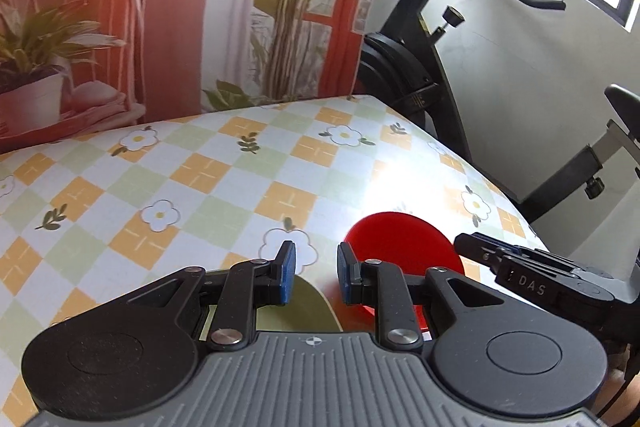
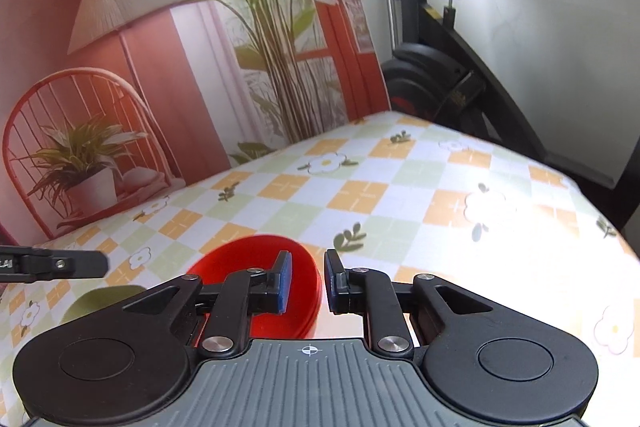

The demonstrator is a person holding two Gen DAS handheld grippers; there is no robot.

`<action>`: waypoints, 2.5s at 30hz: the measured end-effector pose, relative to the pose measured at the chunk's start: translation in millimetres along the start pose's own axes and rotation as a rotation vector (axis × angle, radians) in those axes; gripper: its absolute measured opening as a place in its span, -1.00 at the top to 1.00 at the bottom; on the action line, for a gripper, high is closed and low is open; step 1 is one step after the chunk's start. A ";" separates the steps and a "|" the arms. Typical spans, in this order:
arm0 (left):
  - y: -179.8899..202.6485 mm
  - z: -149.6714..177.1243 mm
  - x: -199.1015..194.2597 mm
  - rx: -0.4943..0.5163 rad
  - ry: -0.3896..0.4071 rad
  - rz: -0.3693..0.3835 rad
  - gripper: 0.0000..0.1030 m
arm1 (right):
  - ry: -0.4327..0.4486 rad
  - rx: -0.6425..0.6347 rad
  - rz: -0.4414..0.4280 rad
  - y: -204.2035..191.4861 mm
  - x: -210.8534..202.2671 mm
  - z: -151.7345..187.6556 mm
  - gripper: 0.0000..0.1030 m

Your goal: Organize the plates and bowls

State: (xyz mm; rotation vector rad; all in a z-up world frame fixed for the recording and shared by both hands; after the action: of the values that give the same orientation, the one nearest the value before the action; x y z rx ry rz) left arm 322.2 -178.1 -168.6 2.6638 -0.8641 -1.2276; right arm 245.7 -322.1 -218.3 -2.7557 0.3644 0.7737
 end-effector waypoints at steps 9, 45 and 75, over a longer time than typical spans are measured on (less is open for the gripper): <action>15.2 7.1 40.4 0.019 -0.093 0.019 0.54 | -0.056 0.095 -0.055 15.2 16.7 18.7 0.64; 24.8 15.0 56.8 0.024 -0.128 0.033 0.42 | -0.055 0.206 -0.095 36.0 22.9 32.0 0.74; 12.7 15.9 13.2 -0.020 -0.040 0.049 0.67 | -0.034 0.167 -0.116 5.0 0.1 4.7 0.80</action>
State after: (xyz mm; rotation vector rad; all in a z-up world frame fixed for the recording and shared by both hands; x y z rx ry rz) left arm 311.8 -193.2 -184.5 2.5948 -0.9123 -1.2759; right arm 242.0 -325.4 -223.1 -2.5790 0.2481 0.7253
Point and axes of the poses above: each gripper's, at about its wrist camera, not at the fingertips, and x roughly the way its jaws point, y to its right, z to its underside, the point moved 1 cm from there along x, roughly the way its jaws point, and after that the axes turned 9 degrees about -x, right-handed, at the moved point
